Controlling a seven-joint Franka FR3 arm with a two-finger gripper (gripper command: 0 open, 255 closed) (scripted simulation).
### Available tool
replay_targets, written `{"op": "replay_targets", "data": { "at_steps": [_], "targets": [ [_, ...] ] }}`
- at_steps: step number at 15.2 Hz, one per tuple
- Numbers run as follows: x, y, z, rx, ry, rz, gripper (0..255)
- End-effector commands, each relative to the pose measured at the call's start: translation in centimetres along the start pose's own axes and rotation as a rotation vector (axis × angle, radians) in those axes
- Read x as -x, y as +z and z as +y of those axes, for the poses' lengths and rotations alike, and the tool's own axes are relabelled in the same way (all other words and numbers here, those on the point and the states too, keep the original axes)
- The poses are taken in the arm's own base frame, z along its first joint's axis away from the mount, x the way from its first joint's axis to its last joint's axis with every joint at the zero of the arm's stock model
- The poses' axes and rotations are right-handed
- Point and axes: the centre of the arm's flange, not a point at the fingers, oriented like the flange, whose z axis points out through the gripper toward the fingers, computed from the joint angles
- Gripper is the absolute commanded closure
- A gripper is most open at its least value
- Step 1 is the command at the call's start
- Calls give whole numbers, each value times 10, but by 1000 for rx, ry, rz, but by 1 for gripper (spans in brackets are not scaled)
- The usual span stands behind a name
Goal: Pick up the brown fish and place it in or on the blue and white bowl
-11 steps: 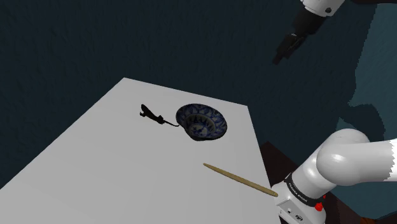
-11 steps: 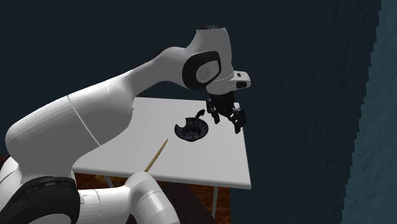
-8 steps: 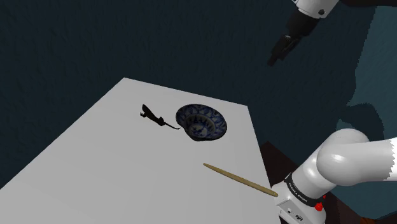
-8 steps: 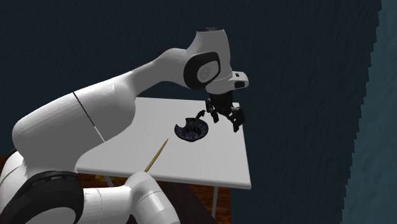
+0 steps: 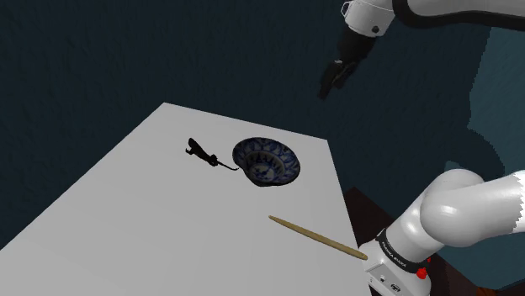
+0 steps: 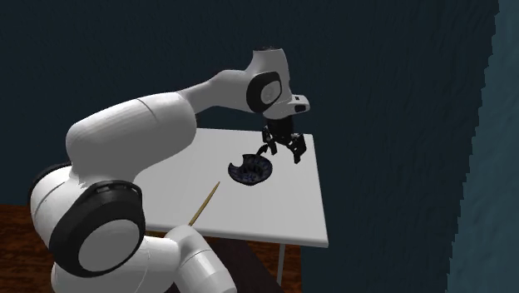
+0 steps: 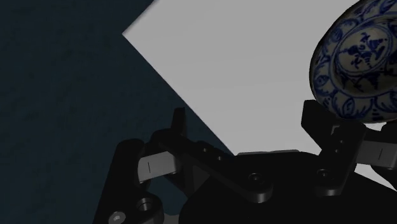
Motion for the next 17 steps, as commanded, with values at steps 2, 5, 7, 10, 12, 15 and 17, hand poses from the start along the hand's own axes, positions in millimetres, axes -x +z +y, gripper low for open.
{"op": "replay_targets", "data": {
  "at_steps": [2,5,7,10,12,15,17],
  "targets": [
    [-23,15,-32,1,-25,-14,0],
    [-42,32,-64,3,-49,-29,0],
    [-55,42,-86,5,-66,-39,0],
    [-73,59,-119,7,-90,-53,0],
    [-84,70,-141,8,-107,-63,0],
    [-100,88,-174,10,-131,-78,0],
    [-110,99,-197,11,-148,-87,0]
  ]
}}
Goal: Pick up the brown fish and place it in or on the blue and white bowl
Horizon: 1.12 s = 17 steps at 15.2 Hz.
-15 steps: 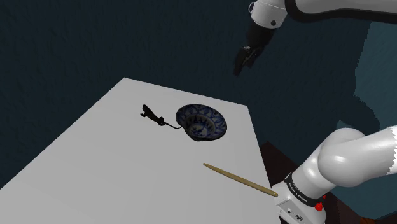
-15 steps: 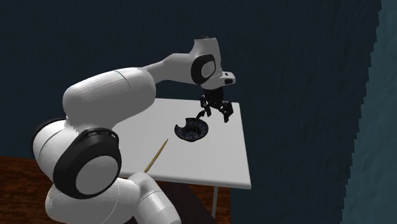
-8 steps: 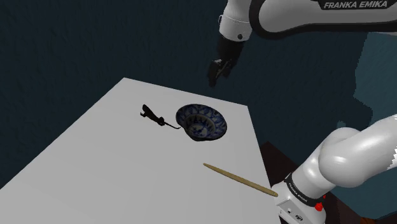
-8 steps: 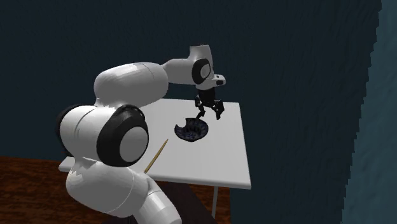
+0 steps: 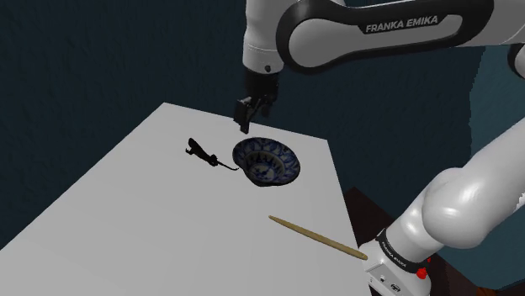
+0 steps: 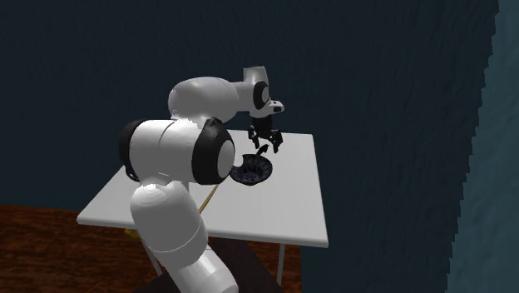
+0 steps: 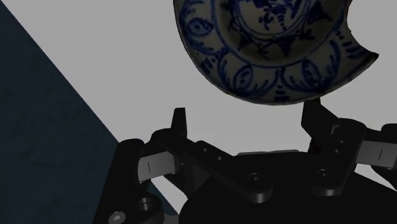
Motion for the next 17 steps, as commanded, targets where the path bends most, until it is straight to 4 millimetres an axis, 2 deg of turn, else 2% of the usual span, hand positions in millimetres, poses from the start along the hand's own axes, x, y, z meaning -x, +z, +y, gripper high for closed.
{"op": "replay_targets", "data": {
  "at_steps": [1,9,10,17],
  "targets": [
    [-14,10,-21,1,-16,-9,0],
    [-65,54,-108,6,-81,-49,0],
    [-68,56,-113,6,-85,-51,0],
    [-66,93,-113,6,-85,-51,0]
  ]
}}
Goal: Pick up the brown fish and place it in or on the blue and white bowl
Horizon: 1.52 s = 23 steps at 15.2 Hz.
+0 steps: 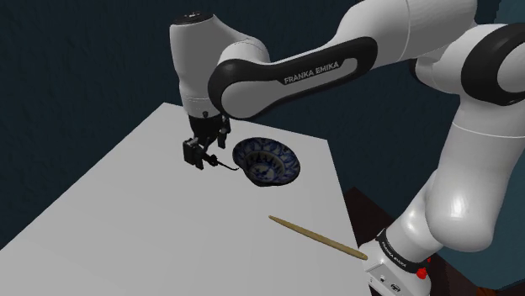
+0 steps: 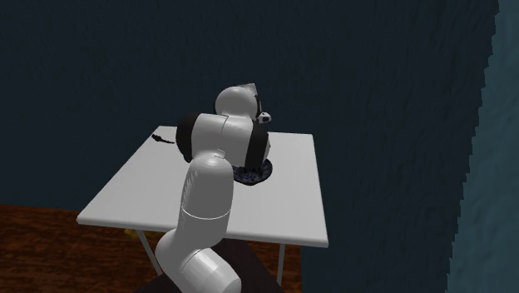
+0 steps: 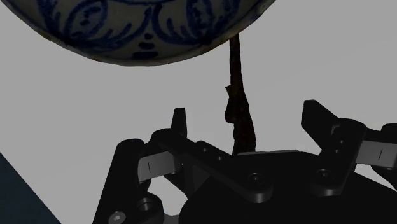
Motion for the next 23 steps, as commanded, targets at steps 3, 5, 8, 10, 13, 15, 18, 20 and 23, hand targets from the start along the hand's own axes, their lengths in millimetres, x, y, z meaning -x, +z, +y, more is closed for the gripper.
{"op": "replay_targets", "data": {
  "at_steps": [3,5,8,10,13,15,18,20,23],
  "targets": [
    [0,9,0,0,0,0,0],
    [0,9,0,0,0,0,0],
    [0,9,0,0,0,0,0],
    [0,9,0,0,0,0,255],
    [0,9,0,0,0,0,255],
    [0,9,0,0,0,0,255],
    [0,9,0,0,0,0,255],
    [0,-2,2,0,0,0,255],
    [1,-17,5,0,0,0,255]
  ]
}}
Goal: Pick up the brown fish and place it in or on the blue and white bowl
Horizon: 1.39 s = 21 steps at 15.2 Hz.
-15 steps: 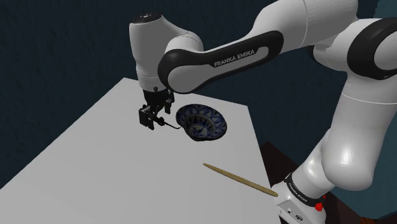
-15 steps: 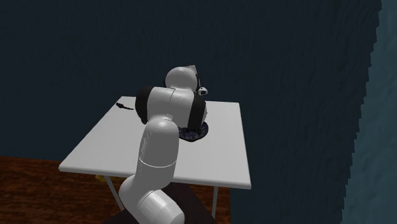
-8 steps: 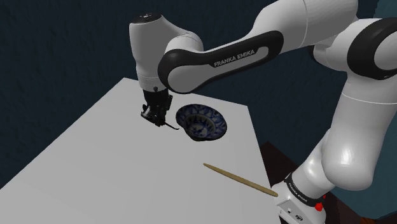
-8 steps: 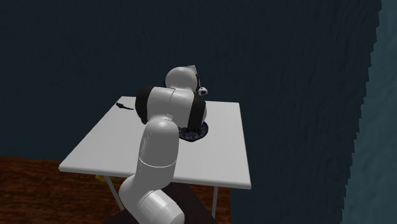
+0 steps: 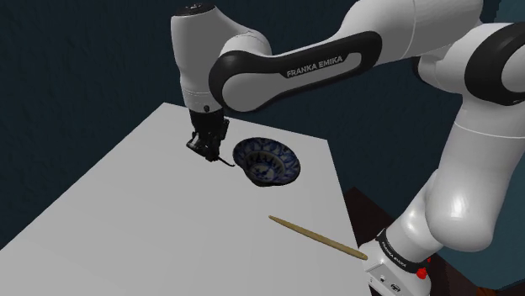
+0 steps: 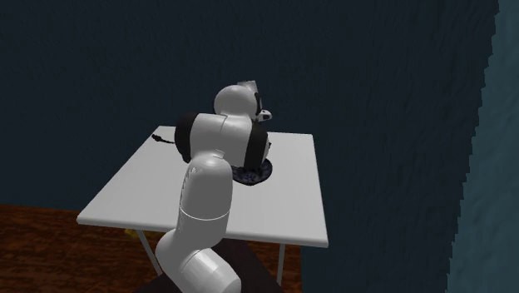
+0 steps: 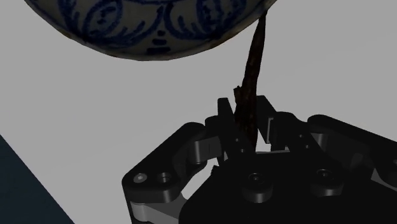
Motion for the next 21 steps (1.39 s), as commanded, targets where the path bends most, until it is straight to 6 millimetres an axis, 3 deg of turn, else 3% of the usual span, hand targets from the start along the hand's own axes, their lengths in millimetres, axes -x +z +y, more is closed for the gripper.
{"op": "replay_targets", "data": {
  "at_steps": [1,21],
  "targets": [
    [1,-11,1,0,0,0,255],
    [6,-115,19,0,0,0,255]
  ]
}}
